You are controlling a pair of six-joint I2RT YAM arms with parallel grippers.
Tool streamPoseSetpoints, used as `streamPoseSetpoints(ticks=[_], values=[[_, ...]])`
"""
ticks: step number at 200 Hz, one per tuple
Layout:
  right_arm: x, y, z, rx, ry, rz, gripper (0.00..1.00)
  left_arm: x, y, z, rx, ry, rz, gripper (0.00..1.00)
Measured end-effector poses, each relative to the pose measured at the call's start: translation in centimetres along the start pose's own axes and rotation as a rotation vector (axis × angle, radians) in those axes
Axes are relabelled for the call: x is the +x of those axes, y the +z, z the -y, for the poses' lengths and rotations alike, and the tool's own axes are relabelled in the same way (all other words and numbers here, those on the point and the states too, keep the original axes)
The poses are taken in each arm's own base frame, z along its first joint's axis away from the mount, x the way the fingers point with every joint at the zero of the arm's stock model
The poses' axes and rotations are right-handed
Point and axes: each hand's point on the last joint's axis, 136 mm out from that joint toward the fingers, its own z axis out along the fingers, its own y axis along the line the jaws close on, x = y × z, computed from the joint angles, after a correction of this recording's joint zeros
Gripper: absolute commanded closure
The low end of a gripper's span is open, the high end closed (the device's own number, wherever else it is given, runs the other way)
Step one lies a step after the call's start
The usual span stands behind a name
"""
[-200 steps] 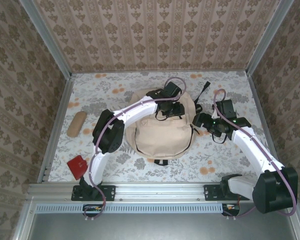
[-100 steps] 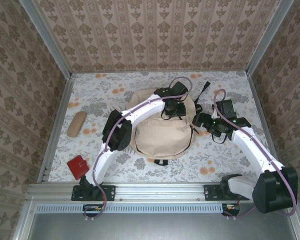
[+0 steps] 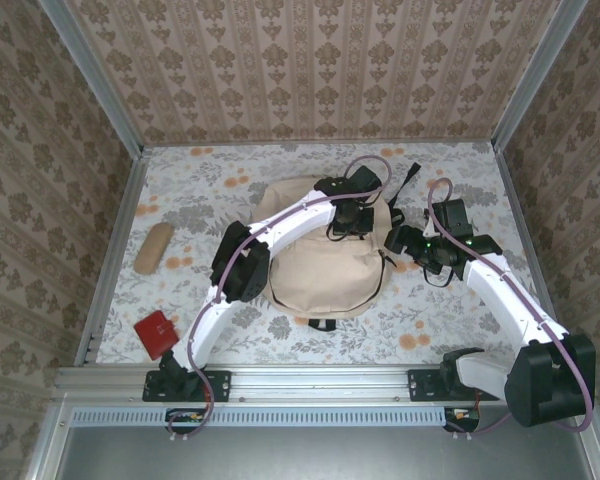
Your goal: Pack the student bag
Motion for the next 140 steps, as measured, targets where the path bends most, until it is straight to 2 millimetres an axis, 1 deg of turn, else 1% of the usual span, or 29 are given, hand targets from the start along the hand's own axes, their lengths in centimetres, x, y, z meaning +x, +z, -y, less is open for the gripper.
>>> streamPoseSetpoints(ticks=[12,27,43,59,75,83,103,120,140], values=[[0.0,0.0,-0.1,-0.005,0.002,0.0,0.15,-0.1,-0.2,-0.1,-0.001,0.009,0.011,1.0],[0.0,0.1,-0.5,-0.03,-0.001,0.0,0.18,0.1,-1.0,-0.5,-0.005,0.022,0.028,1.0],[-0.1,0.2,-1.4,-0.074,0.0,-0.008,0.2,0.3,-2.7,-0.7,0.01,0.038,0.053,1.0],[-0.4,0.5,-2.3,-0.124,0.011,-0.013,0.22,0.3,-4.9,-0.5,0.051,0.058,0.095,1.0],[-0.7,1.3,-2.9,-0.153,0.021,-0.023,0.24,0.2,-6.6,-0.1,0.098,0.072,0.136,1.0],[-0.7,1.9,-3.0,-0.16,0.03,-0.035,0.26,0.2,-7.2,0.1,0.118,0.079,0.151,1.0],[-0.6,3.6,-3.0,-0.174,0.052,-0.074,0.28,0.2,-7.4,0.3,0.154,0.088,0.17,1.0],[-0.6,4.9,-3.2,-0.186,0.074,-0.111,0.3,0.2,-6.7,-0.1,0.167,0.086,0.169,1.0],[-1.4,6.5,-3.8,-0.203,0.087,-0.131,0.37,0.5,-6.0,-0.5,0.177,0.082,0.161,1.0]])
